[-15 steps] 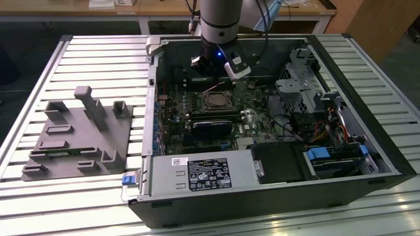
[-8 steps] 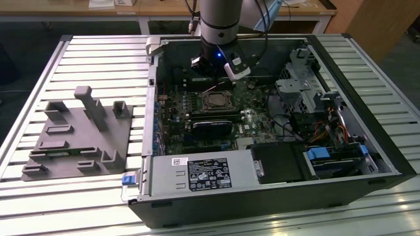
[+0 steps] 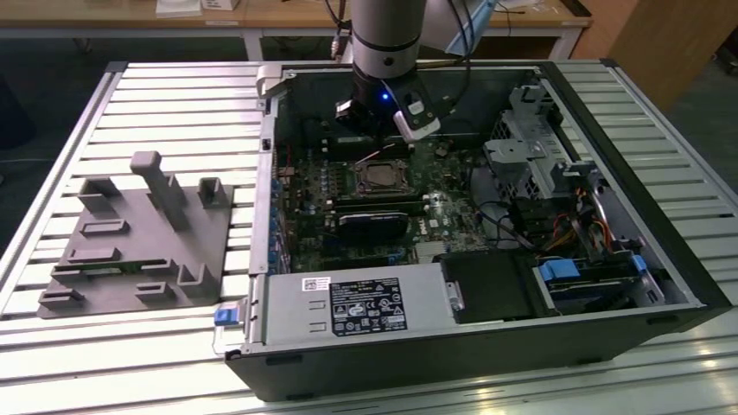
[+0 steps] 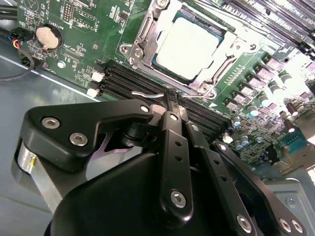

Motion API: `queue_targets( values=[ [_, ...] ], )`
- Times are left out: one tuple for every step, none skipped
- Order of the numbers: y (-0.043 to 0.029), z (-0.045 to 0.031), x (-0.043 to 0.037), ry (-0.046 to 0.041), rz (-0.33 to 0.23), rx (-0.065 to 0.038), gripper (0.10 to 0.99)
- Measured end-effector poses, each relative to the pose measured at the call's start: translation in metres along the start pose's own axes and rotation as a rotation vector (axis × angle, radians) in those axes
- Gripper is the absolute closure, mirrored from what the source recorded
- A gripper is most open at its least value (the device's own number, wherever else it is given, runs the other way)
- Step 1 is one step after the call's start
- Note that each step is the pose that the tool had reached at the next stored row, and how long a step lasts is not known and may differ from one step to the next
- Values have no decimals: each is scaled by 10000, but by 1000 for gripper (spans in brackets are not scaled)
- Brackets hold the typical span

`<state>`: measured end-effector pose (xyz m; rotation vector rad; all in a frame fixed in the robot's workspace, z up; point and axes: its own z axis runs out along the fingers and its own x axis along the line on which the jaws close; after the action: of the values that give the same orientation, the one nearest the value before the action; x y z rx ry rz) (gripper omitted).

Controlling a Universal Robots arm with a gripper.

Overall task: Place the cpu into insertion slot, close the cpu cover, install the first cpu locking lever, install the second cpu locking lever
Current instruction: 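Install the first cpu locking lever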

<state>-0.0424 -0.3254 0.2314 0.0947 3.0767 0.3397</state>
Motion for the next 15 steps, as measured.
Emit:
queue_targets(
  values=[
    [0, 1, 0, -13, -2, -1, 980],
    [-1, 4, 1, -62, -11, 1, 980],
    [-2, 9, 2, -134, -28, 1, 980],
    [-3, 14, 2, -210, -46, 10, 980],
    [-3, 17, 3, -290, -63, 31, 980],
    [-5, 22, 4, -382, -83, 52, 980],
    [-5, 26, 5, -447, -97, 69, 980],
    [-3, 32, 6, -483, -106, 76, 980],
    [-2, 37, 6, -496, -109, 80, 980],
    [1, 44, 6, -499, -110, 87, 980],
    [3, 53, 7, -499, -111, 96, 980],
    [7, 63, 8, -500, -111, 102, 980],
    [12, 73, 9, -500, -112, 112, 980],
    [18, 83, 10, -500, -113, 126, 980],
    [27, 94, 11, -501, -115, 140, 980]
  ],
)
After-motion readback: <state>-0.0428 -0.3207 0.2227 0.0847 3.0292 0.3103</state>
